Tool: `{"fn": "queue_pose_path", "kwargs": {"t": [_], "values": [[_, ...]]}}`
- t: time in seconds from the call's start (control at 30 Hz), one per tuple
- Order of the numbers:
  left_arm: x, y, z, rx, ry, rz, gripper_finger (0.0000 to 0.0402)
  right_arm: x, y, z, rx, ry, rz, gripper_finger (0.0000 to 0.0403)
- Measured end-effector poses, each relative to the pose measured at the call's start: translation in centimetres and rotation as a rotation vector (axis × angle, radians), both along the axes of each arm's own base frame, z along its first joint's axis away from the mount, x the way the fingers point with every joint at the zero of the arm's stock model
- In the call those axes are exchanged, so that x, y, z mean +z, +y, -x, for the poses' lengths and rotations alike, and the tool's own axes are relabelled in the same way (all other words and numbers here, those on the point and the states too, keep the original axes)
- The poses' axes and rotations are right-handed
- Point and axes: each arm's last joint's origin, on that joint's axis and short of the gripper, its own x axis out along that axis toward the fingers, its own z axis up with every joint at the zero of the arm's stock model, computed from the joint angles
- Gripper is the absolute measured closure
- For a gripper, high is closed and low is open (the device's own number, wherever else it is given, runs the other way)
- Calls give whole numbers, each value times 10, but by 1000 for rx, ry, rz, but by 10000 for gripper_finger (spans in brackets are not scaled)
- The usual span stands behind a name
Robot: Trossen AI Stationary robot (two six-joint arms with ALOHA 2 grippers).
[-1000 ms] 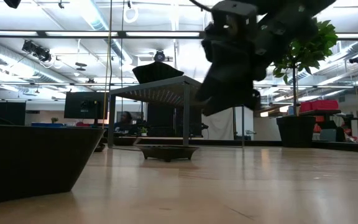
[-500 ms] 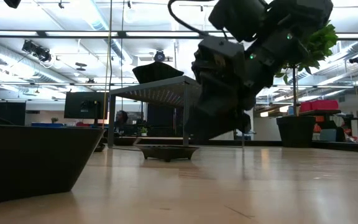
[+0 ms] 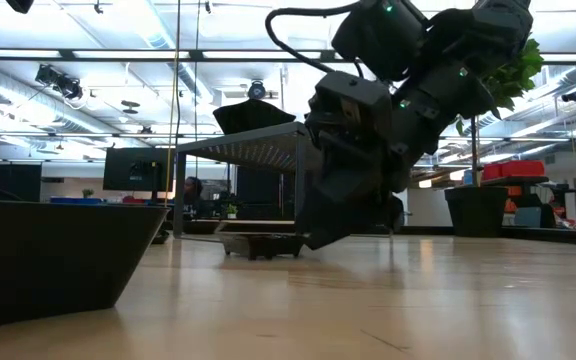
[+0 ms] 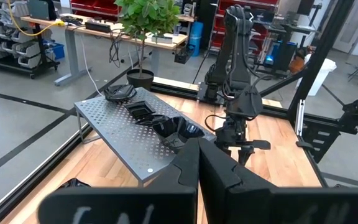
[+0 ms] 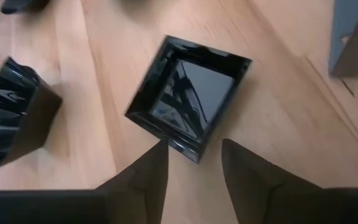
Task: Pick & Place Mini shaped plates
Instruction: Stack the black square shape plate on top of the black square shape plate on the shelf
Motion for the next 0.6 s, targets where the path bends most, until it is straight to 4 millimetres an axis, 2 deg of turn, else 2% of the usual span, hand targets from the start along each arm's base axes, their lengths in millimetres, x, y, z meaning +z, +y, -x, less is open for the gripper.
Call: {"fn": "queue_pose_path", "kwargs": {"t": [0.27,0.47,0.6], "values": [[0,0,0,0,0,0,396,0,0,0,-14,2,-21,321],[0,0,0,0,0,0,396,0,0,0,-16,2,-22,392],[0,0,0,0,0,0,396,0,0,0,-24,5,-31,396]]}}
